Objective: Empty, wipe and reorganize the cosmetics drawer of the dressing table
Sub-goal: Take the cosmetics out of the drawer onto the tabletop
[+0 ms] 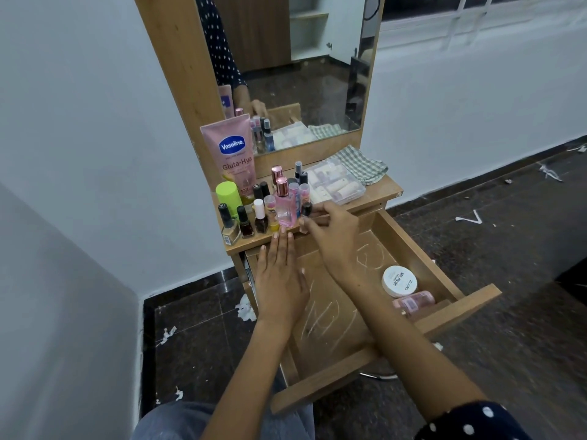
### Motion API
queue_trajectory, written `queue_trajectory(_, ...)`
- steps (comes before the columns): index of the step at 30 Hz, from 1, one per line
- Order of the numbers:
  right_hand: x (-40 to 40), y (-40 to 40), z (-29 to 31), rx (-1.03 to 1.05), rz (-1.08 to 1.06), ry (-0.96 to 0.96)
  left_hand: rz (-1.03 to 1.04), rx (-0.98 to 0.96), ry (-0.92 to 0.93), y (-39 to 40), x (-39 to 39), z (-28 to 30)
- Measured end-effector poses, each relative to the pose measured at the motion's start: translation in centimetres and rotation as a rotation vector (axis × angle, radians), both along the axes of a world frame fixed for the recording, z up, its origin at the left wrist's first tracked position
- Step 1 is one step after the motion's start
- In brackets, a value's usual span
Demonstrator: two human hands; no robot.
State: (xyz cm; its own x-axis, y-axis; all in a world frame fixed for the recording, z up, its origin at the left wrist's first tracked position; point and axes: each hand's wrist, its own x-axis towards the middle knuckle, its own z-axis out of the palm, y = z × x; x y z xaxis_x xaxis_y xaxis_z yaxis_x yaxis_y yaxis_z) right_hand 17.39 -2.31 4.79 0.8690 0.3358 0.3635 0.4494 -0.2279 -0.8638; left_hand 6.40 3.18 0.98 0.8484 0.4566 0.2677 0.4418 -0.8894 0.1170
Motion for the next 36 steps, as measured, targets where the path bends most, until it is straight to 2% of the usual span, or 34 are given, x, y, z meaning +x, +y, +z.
queue_trajectory(8, -0.9, 1.0, -1.0, 0.133, -0.049, -0.075, 0.031, 0.052, -0.005, 0.2, 0.2, -0.4)
queue_trajectory(15, -0.6, 1.5, -1.8, 0.067, -0.102, -0.126, 0.044, 0.085, 0.007, 0.1, 0.2, -0.6)
queue_trajectory(25, 0.1, 2.2, -1.4, 0.000, -0.144, -0.064, 0.033, 0.068, 0.027, 0.2, 0.3, -0.8)
queue_trajectory(28, 0.5, 1.7, -1.1, -0.033, -0.090, -0.080, 0.029, 0.067, 0.030, 0.2, 0.3, -0.8)
queue_trajectory(30, 0.8, 0.3, -0.7, -0.058, 0.020, -0.101, 0.038, 0.063, 0.035, 0.2, 0.3, -0.8)
queue_trajectory(32, 1.6, -2.2, 0.1, -0.173, 0.166, -0.114, 0.037, 0.064, 0.024, 0.2, 0.3, -0.8)
queue_trajectory(34, 2.7, -5.5, 0.9, -0.413, 0.320, -0.119, 0.015, 0.067, 0.019, 0.4, 0.3, -1.0)
queue_trajectory(36, 3.7, -8.8, 1.3, -0.652, 0.352, -0.136, 0.004, 0.064, -0.005, 0.5, 0.3, -1.1)
